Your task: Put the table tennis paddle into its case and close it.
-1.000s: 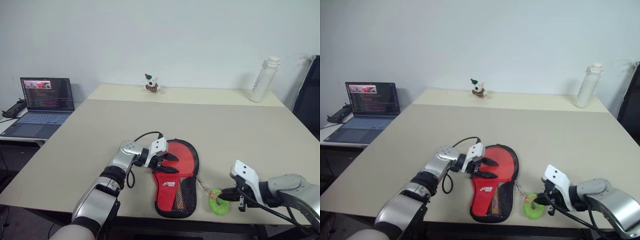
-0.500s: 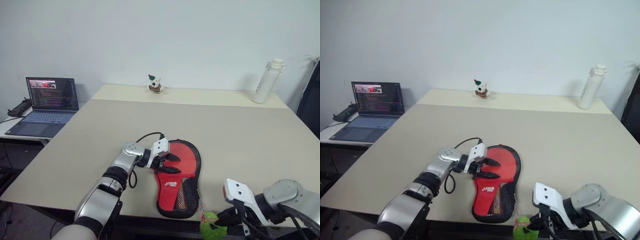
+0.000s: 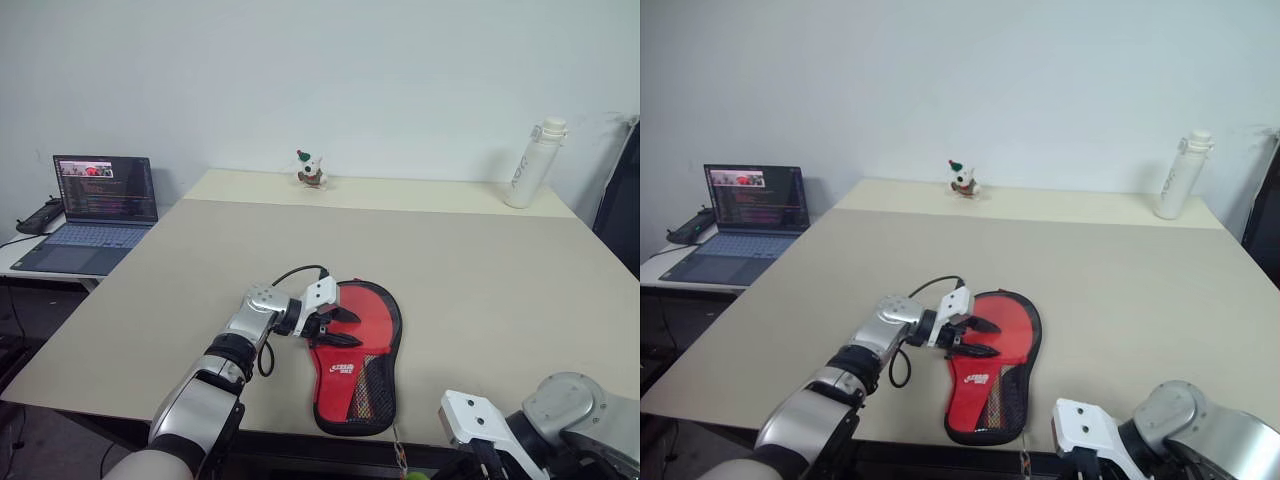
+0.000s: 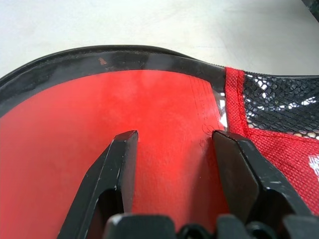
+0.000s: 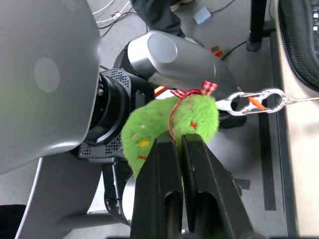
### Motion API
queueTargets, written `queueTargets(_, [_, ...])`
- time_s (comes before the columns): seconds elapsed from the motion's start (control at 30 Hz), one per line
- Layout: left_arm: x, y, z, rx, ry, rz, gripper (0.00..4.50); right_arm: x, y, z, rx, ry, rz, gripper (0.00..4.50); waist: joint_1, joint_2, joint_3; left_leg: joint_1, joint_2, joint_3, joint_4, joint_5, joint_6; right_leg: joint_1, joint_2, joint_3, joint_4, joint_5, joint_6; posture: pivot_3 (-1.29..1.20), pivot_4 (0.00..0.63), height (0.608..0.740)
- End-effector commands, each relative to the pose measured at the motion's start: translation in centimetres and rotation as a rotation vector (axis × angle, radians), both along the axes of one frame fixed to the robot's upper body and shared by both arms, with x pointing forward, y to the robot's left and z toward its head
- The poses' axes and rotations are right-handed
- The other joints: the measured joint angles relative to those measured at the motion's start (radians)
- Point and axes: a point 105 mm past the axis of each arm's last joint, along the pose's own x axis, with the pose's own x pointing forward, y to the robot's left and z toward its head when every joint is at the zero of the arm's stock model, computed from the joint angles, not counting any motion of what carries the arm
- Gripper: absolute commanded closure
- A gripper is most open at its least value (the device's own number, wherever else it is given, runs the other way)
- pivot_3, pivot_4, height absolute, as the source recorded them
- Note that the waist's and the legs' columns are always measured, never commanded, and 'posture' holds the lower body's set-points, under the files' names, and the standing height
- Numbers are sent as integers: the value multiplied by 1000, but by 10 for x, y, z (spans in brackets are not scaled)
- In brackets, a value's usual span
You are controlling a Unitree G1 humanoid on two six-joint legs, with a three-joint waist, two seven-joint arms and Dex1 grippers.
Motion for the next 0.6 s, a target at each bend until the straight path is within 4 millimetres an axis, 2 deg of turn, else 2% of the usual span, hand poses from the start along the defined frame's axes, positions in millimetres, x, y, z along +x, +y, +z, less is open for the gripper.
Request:
queueTargets(0.03, [-10, 7, -30, 94, 75, 10, 1918, -5, 6, 2, 5, 7, 46, 4473, 0, 1, 0, 0, 0, 0, 0, 0, 0, 0, 0, 0, 0, 0, 0, 0, 150, 740])
queueTargets(0.07, [-10, 7, -30, 93, 73, 11, 1918, -3, 4, 3, -2, 6, 44, 4473, 1, 1, -1, 0, 0, 0, 0, 0, 0, 0, 0, 0, 0, 0, 0, 0, 150, 740])
queueTargets(0.1, [-9, 8, -30, 93, 70, 13, 1918, 0, 3, 4, -7, 4, 41, 4032, 0, 1, -1, 0, 0, 0, 0, 0, 0, 0, 0, 0, 0, 0, 0, 0, 150, 740])
queueTargets(0.17, [-9, 8, -29, 90, 66, 15, 1918, 7, 2, 8, -6, -21, 25, 3537, 0, 1, -1, 0, 0, 0, 0, 0, 0, 0, 0, 0, 0, 0, 0, 0, 150, 740])
queueTargets(0.3, [-7, 7, -27, 79, 53, 26, 1918, 25, 1, 19, 14, -62, -35, 2160, 0, 1, -1, 0, 0, -1, 0, 0, 0, 0, -1, 0, 0, 0, 0, 0, 150, 740])
queueTargets(0.37, [-6, 7, -24, 65, 41, 34, 1918, 41, 0, 28, 32, -118, -76, 2160, 0, 1, -1, 0, 0, 0, 0, 0, 0, 0, -1, 0, 0, 0, 0, 0, 150, 740])
queueTargets(0.43, [-4, 7, -15, 33, 18, 41, 1918, 68, 2, 37, 74, -196, -156, 2160, -1, 0, -1, 0, 0, -1, 0, 0, 0, 0, -2, 0, 0, 0, 0, 0, 150, 740])
queueTargets(0.53, [-3, 11, 8, -45, -42, 47, 1918, 110, 2, 55, 166, -347, -279, 2160, -3, 0, -1, 1, 1, 0, 0, 0, 0, 0, -3, 0, 1, 1, -1, 0, 150, 740])
queueTargets(0.6, [-6, 21, 25, -100, -69, 80, 1918, 137, -1, 68, 247, -427, -374, 2160, -9, 0, 0, 0, 1, 0, 0, 0, 0, -1, -3, 0, 1, 1, -1, 0, 150, 740])
